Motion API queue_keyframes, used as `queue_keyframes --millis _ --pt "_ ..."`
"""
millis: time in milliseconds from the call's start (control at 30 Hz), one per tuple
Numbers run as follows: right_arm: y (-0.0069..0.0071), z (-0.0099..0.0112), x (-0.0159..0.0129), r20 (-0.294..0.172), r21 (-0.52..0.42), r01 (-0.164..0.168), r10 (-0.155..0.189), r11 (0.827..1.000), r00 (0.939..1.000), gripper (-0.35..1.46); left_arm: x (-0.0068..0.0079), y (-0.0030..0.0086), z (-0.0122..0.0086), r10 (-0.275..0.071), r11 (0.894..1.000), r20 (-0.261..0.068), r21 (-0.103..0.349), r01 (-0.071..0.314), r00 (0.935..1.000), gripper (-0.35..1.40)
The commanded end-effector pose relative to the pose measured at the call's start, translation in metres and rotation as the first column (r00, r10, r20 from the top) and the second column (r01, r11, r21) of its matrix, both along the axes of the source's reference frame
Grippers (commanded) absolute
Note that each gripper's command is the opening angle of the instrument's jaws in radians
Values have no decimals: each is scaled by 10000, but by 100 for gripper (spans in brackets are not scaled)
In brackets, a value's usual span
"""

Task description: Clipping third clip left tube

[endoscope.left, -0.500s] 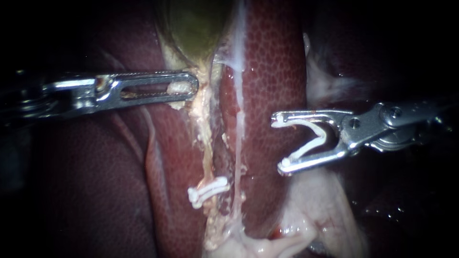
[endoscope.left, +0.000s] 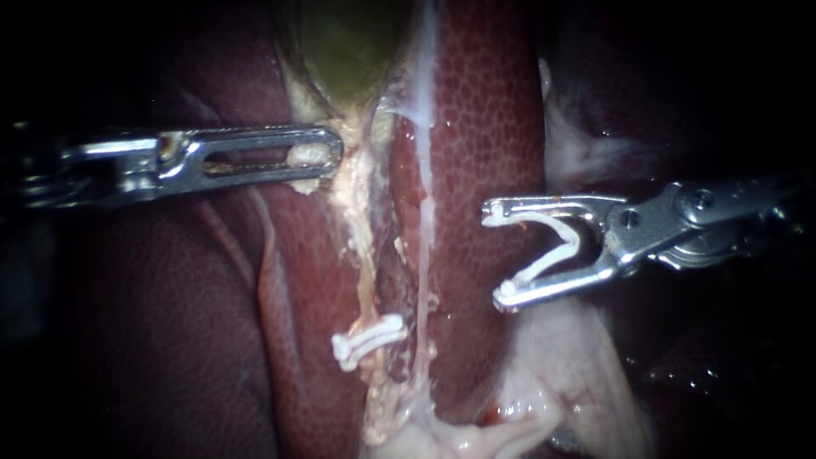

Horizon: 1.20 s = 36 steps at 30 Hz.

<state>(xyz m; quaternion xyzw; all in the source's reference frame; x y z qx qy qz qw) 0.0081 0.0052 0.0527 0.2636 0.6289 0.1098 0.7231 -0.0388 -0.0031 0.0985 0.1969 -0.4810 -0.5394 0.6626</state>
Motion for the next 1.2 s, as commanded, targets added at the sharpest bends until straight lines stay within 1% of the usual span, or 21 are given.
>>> queue_keyframes --millis 33,100,200,267,433,533,667,933,1033,1200 --pt "0 0 0 0 2 -1 1 10000 10000 60 2 1 -2 18 10000 27 23 -18 10000 -20" --pt "0 0 0 -1 2 -3 3 10000 10000 60 5 2 -8 28 10000 5 62 -28 10000 -20" --pt "0 0 1 -1 2 -4 4 10000 10000 60 11 5 -17 -47 10000 14 64 47 10000 -20" --pt "0 0 1 -2 3 -7 7 10000 10000 60 16 8 -24 -133 9999 81 37 133 9999 -20" --pt "0 0 1 -4 3 -8 8 10000 10000 60 28 15 -41 -333 9994 122 15 333 9994 -20" --pt "0 0 2 -6 4 -9 9 10000 10000 60 34 17 -46 -429 9991 146 -4 429 9990 -20" --pt "0 0 2 -8 5 -15 15 10000 10000 60 37 18 -48 -442 9990 133 -2 442 9989 -20" --pt "0 1 5 -14 1 -33 33 10000 10000 60 37 17 -48 -441 9990 133 -2 441 9989 -20" --pt "-2 4 9 -24 -14 -66 66 10000 10000 60 37 17 -48 -441 9990 133 -3 441 9989 -20" --pt "-8 18 22 -49 -71 -167 167 9998 9998 60 37 17 -48 -444 9990 129 -6 445 9989 -20"
